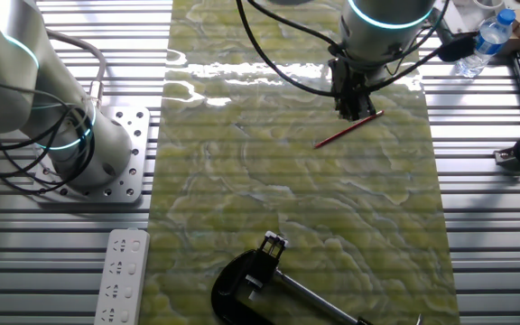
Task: Insert the pencil into the pencil sharpener
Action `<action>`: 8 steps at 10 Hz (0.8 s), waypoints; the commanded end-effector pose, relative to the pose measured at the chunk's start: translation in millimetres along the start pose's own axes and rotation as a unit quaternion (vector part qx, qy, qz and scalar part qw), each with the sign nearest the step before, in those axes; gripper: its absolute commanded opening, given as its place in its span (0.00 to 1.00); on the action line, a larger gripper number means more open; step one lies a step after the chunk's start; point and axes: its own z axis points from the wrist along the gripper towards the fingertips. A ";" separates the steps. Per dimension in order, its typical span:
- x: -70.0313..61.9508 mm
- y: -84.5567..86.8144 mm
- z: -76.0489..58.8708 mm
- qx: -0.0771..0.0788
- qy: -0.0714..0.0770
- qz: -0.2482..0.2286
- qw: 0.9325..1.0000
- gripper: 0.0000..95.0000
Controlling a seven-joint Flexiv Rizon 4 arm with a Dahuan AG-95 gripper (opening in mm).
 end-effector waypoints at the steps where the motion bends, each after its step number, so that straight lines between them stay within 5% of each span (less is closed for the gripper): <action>1: -1.2 1.1 10.2 -0.003 0.006 -0.021 1.000 0.60; 8: -2.6 4.3 12.7 0.000 0.012 -0.020 1.000 0.60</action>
